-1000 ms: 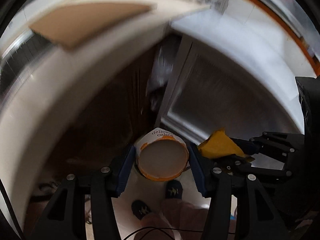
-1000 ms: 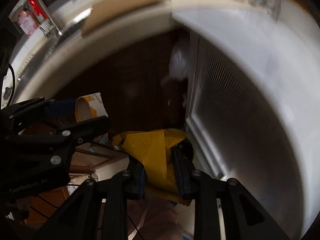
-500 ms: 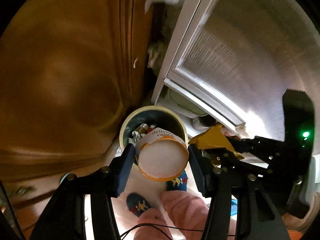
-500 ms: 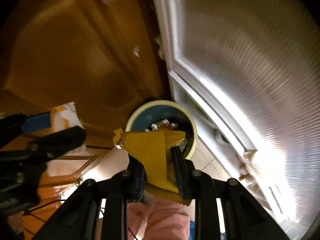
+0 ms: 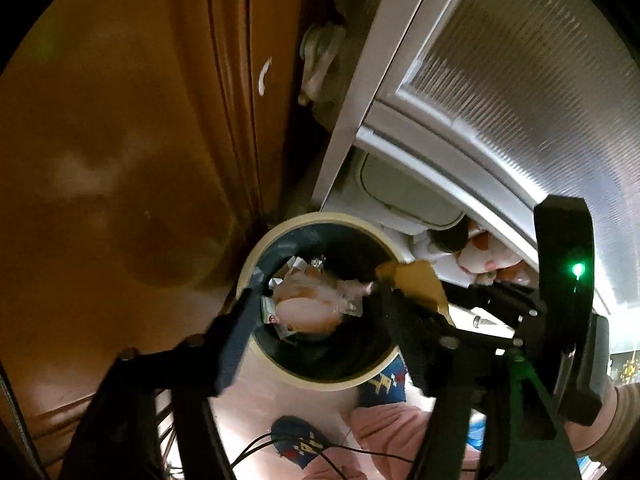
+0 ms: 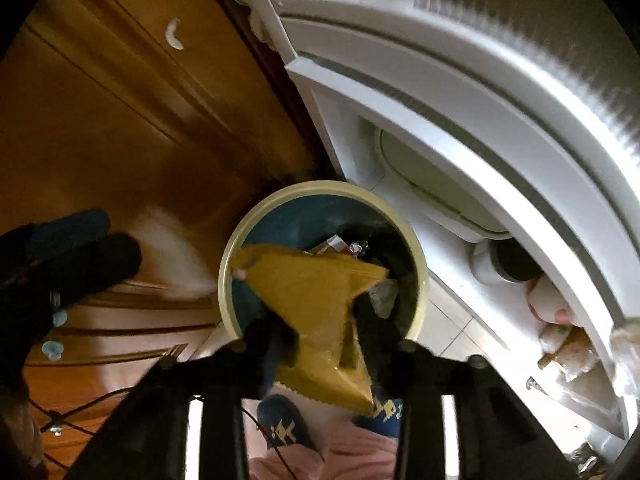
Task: Collect trash
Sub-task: 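Carry the yellow packet and paper cup down over the floor bin and open both tools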
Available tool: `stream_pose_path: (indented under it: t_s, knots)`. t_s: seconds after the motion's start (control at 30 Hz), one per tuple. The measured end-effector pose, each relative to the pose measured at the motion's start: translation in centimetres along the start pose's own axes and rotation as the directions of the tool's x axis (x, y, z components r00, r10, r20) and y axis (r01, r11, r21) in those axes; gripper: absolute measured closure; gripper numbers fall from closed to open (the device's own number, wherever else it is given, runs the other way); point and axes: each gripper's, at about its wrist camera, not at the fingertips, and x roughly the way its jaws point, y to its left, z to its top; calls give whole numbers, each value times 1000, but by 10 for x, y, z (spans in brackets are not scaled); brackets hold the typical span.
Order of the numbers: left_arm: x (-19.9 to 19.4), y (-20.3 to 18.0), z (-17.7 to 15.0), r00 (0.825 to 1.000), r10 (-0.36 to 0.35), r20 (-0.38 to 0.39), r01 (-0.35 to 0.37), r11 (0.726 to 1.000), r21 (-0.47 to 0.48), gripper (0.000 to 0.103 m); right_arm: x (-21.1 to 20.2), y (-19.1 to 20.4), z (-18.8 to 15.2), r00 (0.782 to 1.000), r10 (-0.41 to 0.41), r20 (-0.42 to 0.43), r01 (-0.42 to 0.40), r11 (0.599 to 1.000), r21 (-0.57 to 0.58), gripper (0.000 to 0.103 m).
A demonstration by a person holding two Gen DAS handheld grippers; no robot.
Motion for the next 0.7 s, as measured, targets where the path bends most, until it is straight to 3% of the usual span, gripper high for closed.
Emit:
stream_pose_path:
  t_s: [0.13,0.43,0.7]
  knots:
    - [7,3,-6,1000,15,-19,-15,1000,-6,23,7,-9,1,1000,0,6,0,1000,-1,47]
    - [-2,-3,-13,999,41,-24,-42,999,-10,16,4,-6,-6,1000,-2,-9,2,1000,11,46]
    - [-38,-10,-9,998,61,-12,-61,998,-15,10,-35,2,-3,1000,-17,2,17,1000,20,42]
